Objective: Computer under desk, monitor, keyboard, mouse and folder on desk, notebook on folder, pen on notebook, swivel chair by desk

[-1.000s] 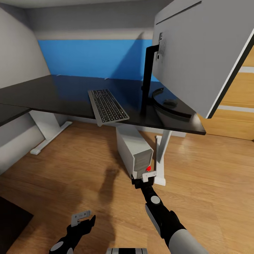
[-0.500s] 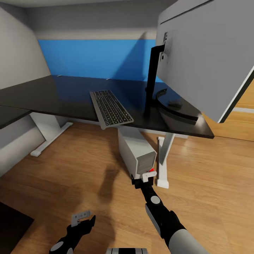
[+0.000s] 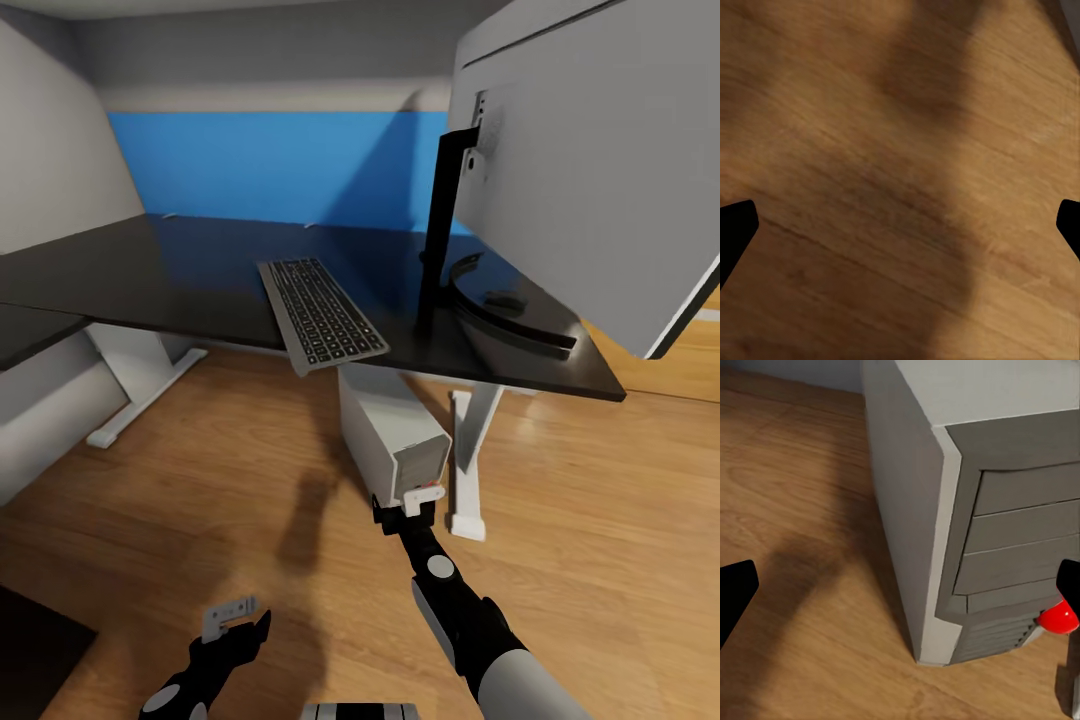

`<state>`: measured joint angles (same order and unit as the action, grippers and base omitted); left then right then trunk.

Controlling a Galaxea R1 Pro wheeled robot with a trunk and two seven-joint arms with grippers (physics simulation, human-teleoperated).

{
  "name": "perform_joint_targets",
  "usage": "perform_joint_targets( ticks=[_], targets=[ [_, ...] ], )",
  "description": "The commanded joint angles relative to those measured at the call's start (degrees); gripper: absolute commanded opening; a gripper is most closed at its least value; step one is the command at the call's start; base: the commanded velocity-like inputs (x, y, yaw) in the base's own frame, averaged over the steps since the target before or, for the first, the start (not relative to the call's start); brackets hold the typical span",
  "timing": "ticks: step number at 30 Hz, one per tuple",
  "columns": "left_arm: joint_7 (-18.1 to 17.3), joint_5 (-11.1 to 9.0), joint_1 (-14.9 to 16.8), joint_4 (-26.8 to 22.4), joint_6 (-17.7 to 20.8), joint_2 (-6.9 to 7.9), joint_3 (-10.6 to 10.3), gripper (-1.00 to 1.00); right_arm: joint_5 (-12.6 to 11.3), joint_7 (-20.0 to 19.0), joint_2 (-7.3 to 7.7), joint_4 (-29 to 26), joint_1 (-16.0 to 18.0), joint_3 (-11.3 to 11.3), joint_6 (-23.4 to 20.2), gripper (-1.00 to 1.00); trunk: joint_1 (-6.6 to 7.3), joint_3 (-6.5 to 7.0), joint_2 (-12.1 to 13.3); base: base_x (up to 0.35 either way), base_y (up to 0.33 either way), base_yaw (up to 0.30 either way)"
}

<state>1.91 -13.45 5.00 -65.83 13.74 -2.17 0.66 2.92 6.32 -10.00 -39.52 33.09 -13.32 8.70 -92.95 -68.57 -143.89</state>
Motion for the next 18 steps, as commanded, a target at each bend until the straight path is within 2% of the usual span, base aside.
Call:
perform_joint_targets(
  ticks=[1,18],
  targets=[
    [0.20,-0.58,0.01,-0.08,0.32,-0.03,0.04,1.00,0.31,0.45,0.00,0.05,0.04,-0.14,0.09,1.00,-0.01,-0.05,-0.02,0.171,0.131,0.000],
    [0.20,-0.53,0.01,-0.08,0.32,-0.05,0.04,1.00,0.33,0.45,0.00,-0.02,0.04,-0.07,0.09,1.00,-0.01,-0.05,-0.02,0.033,0.024,0.000]
  ],
)
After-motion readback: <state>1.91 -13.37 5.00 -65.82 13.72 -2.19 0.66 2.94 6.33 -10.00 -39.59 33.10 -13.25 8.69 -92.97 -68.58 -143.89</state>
